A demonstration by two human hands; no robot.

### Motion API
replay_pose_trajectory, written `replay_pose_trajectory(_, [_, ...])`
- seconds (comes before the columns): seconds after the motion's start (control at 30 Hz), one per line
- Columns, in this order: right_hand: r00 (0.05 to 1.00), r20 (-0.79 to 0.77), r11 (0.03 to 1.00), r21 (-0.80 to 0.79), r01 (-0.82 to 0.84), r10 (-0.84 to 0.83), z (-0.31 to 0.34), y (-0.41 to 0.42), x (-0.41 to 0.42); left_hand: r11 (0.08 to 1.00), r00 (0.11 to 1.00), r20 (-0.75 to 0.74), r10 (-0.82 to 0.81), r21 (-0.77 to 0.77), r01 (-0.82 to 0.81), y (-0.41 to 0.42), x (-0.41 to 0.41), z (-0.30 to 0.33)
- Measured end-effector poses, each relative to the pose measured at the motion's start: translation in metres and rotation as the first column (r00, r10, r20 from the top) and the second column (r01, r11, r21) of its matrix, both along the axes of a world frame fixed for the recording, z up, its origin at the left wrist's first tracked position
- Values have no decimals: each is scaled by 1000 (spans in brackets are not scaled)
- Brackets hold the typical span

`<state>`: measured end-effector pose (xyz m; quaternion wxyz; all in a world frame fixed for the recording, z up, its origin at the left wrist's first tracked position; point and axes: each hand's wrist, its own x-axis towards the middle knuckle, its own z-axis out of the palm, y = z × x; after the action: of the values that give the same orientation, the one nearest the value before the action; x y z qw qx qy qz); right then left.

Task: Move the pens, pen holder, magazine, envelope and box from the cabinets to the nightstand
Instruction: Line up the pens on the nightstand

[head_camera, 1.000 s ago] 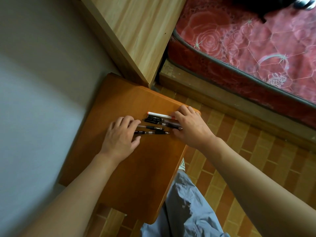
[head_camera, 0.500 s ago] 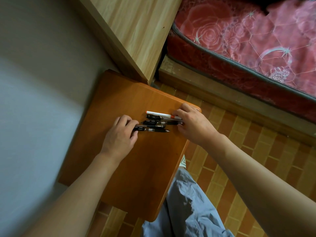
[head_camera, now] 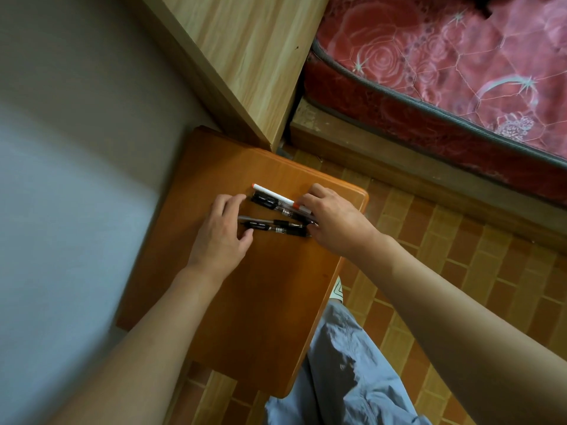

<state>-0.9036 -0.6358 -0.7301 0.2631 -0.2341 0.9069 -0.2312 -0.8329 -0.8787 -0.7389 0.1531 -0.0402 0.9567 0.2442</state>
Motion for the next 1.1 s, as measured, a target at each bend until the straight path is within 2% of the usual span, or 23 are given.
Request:
replay_pose_trajectory(0.13, [999, 31, 999, 3, -38, 38, 0, 2, 1, 1000, 1000, -14, -22, 3, 22, -2, -1, 1])
replay_pose_trajectory(0.4, [999, 50, 1000, -6, 16, -16, 0, 2, 9, 989, 989, -33, -145, -22, 144, 5, 0, -2])
replay_pose_trajectory(0.63, [1000, 2, 999, 51, 11, -11, -3, -5, 15, 986, 985, -50, -165, -29, 164, 13, -5, -1])
replay_pose_trajectory(1.1, [995, -76, 996, 58, 65, -60, -7, 1, 13, 976, 978, -37, -204, -86, 200, 22, -26, 1])
